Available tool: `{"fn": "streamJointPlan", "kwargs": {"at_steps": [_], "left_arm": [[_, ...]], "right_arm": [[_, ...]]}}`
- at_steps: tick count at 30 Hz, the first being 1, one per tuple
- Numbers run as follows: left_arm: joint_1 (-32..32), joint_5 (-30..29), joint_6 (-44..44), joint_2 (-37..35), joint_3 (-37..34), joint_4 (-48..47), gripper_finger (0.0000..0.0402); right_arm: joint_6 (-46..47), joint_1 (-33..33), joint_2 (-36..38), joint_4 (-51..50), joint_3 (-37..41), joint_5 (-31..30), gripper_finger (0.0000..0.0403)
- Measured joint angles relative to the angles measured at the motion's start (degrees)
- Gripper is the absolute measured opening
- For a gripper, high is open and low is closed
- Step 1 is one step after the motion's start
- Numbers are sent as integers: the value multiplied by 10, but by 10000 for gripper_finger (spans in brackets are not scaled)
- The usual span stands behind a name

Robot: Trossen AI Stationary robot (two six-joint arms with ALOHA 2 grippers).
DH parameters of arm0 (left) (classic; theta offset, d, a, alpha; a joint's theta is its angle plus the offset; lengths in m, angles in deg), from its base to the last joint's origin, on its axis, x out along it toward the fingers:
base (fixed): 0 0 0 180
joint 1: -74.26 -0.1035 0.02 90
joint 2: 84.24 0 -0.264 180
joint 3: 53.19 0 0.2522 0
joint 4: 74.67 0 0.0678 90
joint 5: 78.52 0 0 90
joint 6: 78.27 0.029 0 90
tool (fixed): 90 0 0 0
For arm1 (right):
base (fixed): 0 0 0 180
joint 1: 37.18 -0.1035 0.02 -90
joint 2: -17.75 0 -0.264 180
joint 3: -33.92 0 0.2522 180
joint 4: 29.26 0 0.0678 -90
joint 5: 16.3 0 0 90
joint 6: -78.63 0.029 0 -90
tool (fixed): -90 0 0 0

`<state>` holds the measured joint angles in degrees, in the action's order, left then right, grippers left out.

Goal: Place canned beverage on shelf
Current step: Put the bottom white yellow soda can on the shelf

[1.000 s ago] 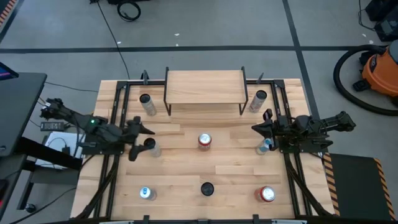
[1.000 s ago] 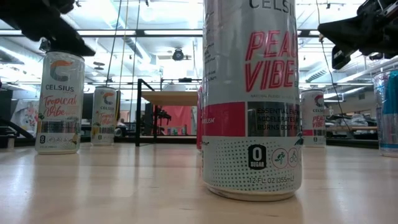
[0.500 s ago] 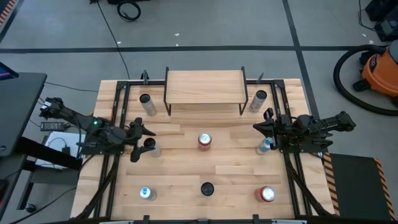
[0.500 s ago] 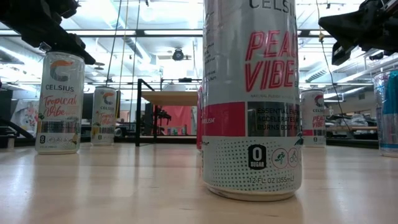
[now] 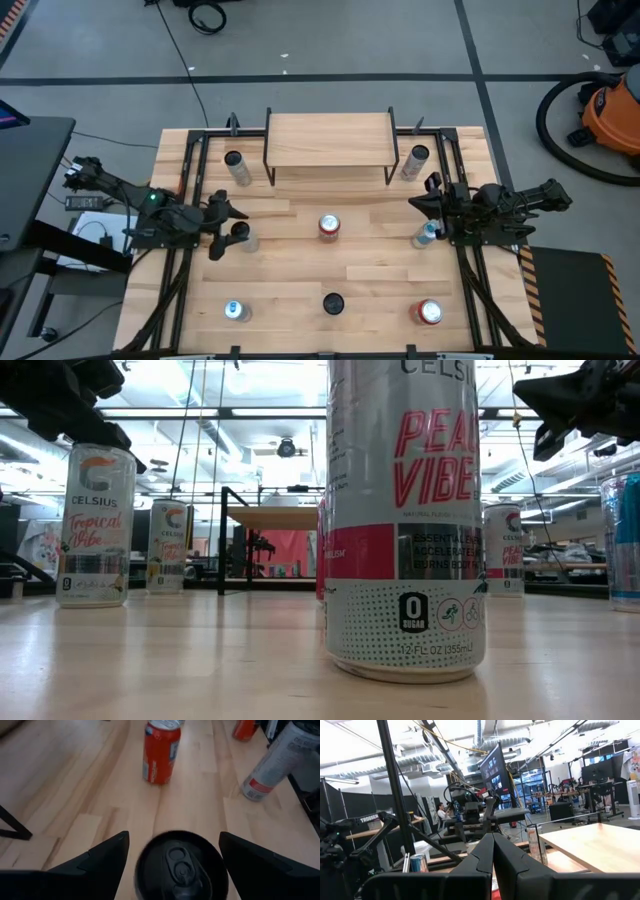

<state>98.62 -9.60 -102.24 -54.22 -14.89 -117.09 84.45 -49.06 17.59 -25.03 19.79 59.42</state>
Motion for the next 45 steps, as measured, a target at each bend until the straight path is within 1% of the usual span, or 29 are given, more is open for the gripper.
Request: {"fn": "streamJointPlan", "kwargs": {"at_steps": [6,13,23,26,33,36,42,45], "left_arm": [[0,7,-2,0,0,2,318],[0,13,-9,7,0,-18,318],[0,13,-13,70,-1,-13,318],[0,12,-28,84,-1,1,318],[0,10,-30,109,-1,14,317],[0,9,-30,119,-1,14,307],[0,7,-35,134,0,19,257],[0,7,-36,135,0,19,256]], "right_arm": [[0,0,0,0,0,-26,16],[0,0,0,0,0,-28,16],[0,0,0,0,0,-28,16],[0,0,0,0,0,-28,16],[0,0,0,0,0,-28,16],[0,0,0,0,0,-28,16],[0,0,0,0,0,-28,16],[0,0,0,0,0,-28,16]]}}
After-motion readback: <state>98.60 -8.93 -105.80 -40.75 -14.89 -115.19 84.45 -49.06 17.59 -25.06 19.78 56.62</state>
